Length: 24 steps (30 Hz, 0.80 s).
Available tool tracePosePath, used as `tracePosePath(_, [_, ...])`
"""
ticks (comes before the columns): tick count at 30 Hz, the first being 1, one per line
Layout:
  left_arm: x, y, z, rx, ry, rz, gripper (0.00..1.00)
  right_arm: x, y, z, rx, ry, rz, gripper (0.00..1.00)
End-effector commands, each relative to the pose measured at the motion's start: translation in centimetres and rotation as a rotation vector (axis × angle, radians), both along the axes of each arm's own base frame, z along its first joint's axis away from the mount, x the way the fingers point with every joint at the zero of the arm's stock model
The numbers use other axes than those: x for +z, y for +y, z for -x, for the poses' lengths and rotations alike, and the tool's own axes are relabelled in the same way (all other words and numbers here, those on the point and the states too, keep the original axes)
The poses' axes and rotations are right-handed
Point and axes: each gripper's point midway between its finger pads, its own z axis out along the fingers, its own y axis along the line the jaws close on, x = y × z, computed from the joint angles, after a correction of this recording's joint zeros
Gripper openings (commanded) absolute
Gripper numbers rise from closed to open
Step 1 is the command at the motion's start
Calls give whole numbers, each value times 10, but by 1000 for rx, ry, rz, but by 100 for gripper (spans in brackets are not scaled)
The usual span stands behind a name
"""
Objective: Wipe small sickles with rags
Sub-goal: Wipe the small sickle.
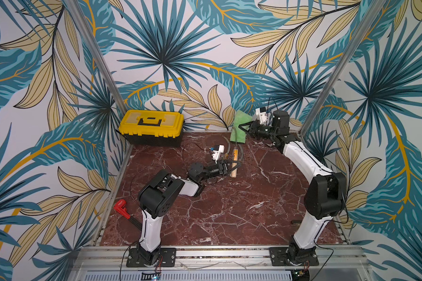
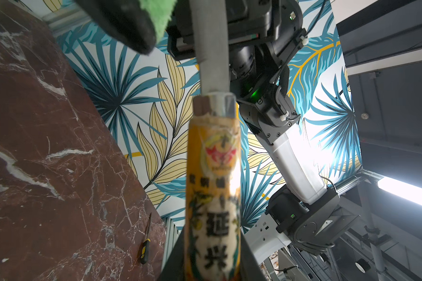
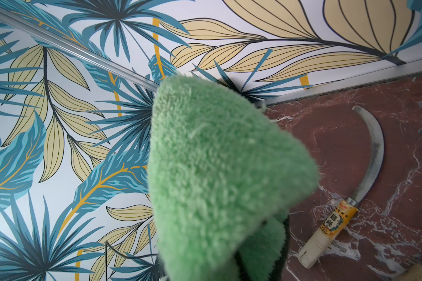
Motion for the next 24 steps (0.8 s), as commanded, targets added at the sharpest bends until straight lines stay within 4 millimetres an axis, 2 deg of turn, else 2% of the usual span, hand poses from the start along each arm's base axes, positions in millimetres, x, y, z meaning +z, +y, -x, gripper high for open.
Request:
tracePosePath(1, [-8,-5,-5,-21,43,-16,0,11,22,33,125,-33,0,3])
tracePosePath(7, [-6,-8,-7,-31,35,-12,0,0,40,57,190,-8,49,3])
tracePosePath(12, [-5,-11,-10,-45,33,-8,0,-16,56,79,240,14,95,2])
tracePosePath(16, [-3,-12,-14,-53,24,-5,0,-38,65,106,280,79,166,3])
tracePosePath(20, [1,-6,-24,-37,14,1,0,-48,62,129,295,101,222,3])
tracePosePath(24, [4,0,-31,-19,7,5,0,-46,46,145,253,88,294,3])
